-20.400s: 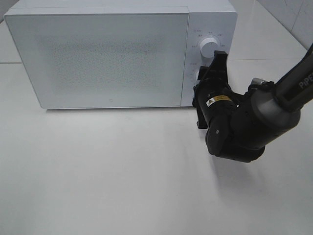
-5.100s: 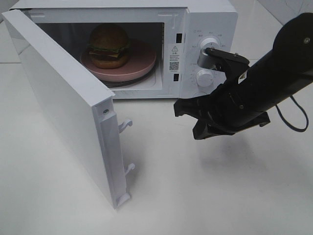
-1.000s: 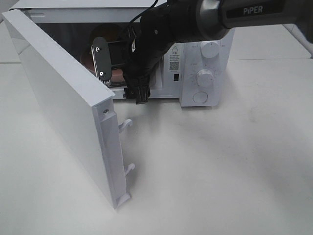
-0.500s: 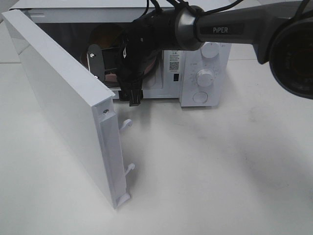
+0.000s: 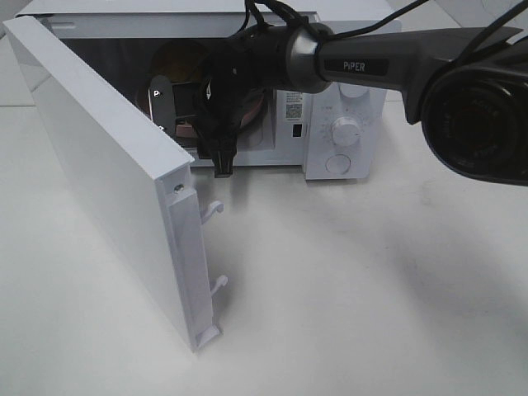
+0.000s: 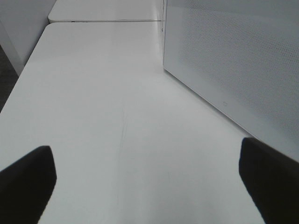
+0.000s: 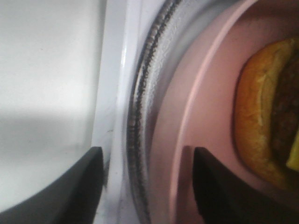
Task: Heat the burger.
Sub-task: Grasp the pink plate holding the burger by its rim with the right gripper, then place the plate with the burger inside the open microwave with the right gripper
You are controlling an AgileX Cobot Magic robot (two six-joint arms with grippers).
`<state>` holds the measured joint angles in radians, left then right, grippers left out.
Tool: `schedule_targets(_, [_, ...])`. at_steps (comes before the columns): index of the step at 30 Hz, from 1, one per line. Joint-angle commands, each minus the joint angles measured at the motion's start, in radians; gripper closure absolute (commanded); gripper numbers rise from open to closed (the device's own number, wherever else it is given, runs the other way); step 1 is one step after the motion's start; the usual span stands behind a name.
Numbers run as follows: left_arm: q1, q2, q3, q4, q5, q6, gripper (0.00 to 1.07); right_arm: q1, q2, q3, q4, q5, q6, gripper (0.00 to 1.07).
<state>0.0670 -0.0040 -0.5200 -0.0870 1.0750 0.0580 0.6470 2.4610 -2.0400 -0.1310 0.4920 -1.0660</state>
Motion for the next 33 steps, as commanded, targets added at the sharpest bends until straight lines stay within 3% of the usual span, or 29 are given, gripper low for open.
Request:
schedule_targets(1, [0.002, -0.017, 0.003, 0.000, -0.008, -0.006, 0.07, -0.008, 0.004, -0.011, 0.004, 0.000, 0.013, 0.79])
schedule_targets(2, [0.002, -0.017, 0.003, 0.000, -0.008, -0.006, 0.07, -0.008, 0.004, -0.011, 0.004, -0.007, 0.013, 0.87])
schedule_targets(3, [0.002, -0.017, 0.003, 0.000, -0.008, -0.006, 0.07, -0.008, 0.004, -0.011, 0.004, -0.007, 0.013, 0.87])
schedule_targets(4, [0.002, -0.017, 0.003, 0.000, -0.008, -0.006, 0.07, -0.008, 0.004, -0.011, 0.004, -0.008, 0.013, 1.00])
schedule_targets(5, [0.002, -0.017, 0.003, 0.000, -0.008, -0.006, 0.07, -0.008, 0.004, -0.011, 0.004, -0.008, 0.013, 1.00])
schedule_targets(6, [0.002, -0.017, 0.003, 0.000, -0.008, -0.006, 0.07, -0.008, 0.004, -0.011, 0.006, -0.017, 0.013, 1.07])
schedule_targets(24, [0.002, -0.017, 0.003, 0.000, -0.008, -0.006, 0.07, -0.004, -0.050, -0.010, 0.065, 0.051, -0.077, 1.07])
schedule_targets(33, [0.002, -0.017, 0.003, 0.000, -0.008, -0.006, 0.07, -0.004, -0.117, 0.073, 0.073, 0.047, -0.146, 1.07])
